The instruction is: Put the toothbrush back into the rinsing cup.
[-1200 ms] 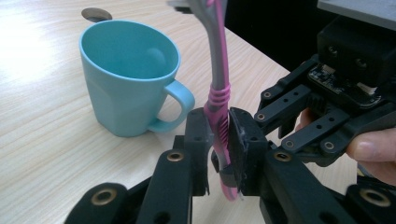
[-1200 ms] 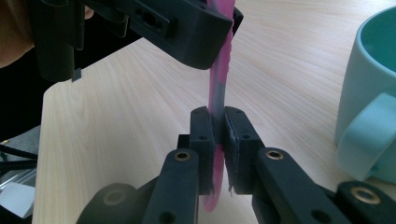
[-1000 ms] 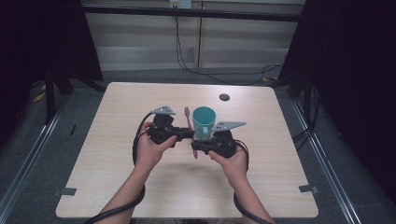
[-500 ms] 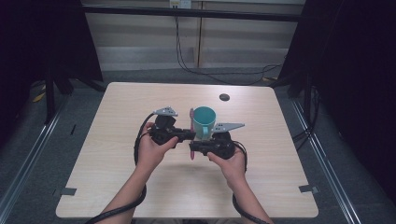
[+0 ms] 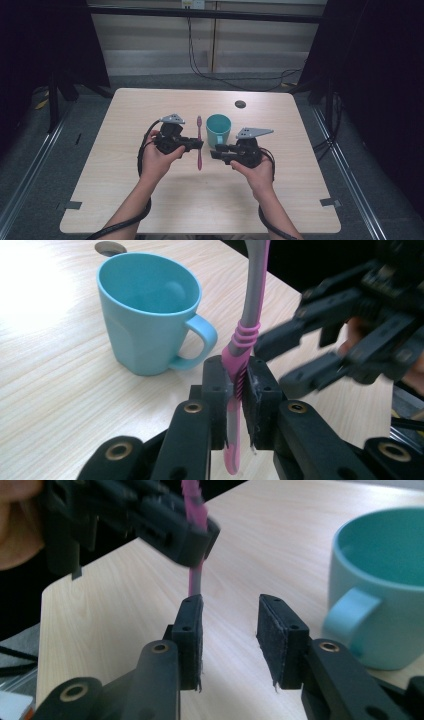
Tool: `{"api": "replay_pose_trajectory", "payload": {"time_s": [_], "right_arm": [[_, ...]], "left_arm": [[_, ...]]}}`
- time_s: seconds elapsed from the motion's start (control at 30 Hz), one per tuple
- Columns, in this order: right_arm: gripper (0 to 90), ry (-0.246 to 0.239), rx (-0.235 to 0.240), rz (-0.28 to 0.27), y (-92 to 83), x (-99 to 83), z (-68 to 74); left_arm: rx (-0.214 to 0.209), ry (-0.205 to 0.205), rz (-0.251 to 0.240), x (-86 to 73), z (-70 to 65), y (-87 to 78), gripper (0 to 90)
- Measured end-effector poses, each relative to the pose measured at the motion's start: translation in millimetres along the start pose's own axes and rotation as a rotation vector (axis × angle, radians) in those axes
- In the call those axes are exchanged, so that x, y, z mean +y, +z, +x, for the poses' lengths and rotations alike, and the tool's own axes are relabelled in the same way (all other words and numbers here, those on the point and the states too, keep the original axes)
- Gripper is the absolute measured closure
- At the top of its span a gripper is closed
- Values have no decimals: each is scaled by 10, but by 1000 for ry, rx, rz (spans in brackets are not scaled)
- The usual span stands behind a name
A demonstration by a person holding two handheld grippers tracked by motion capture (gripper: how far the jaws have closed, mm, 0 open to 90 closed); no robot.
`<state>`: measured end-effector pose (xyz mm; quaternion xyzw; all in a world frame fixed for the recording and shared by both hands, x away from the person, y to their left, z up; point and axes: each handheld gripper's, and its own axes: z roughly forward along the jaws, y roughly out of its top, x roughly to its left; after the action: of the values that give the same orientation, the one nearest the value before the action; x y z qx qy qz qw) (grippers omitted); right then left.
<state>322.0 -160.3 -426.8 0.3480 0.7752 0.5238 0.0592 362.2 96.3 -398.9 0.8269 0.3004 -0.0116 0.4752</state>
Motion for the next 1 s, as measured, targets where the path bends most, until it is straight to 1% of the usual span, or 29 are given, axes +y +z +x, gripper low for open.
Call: {"api": "replay_pose_trajectory", "payload": {"time_s": [0.07, 0.13, 0.2, 0.3, 0.37, 0.43, 0.53, 0.6, 0.67, 0.8, 0.83, 0.9, 1.0], "right_arm": [[628, -1, -4, -15, -51, 68, -2], [619, 6, 5, -37, -95, 141, -1], [612, 13, 2, -45, -128, 218, 6], [628, 14, 3, -56, -158, 317, 23], [637, 17, 13, -64, -167, 367, 28], [648, 18, 9, -67, -164, 403, 27], [665, 30, 33, -74, -138, 435, 37], [672, 25, 43, -69, -103, 449, 58], [680, 22, 51, -63, -65, 459, 82], [702, 30, 60, -51, 21, 466, 104], [708, 31, 54, -48, 42, 466, 108], [738, 35, 58, -44, 74, 464, 110], [792, 40, 45, -40, 99, 458, 101]], "left_arm": [[5, 2, 2, 2, -4, 4, 815], [4, 4, 3, 5, -12, 13, 815], [-2, 7, 5, 8, -17, 24, 814], [-5, 7, 8, 11, -29, 42, 814], [-6, 9, 4, 10, -38, 52, 814], [-13, 11, 6, 11, -53, 65, 815], [-18, 19, 13, 20, -69, 79, 814], [-18, 16, 13, 27, -76, 93, 814], [-23, 22, 14, 33, -82, 101, 814], [-35, 34, 15, 45, -116, 123, 814], [-36, 32, 10, 48, -127, 126, 814], [-35, 38, 11, 53, -140, 133, 814], [-36, 40, 8, 53, -148, 139, 814]]}}
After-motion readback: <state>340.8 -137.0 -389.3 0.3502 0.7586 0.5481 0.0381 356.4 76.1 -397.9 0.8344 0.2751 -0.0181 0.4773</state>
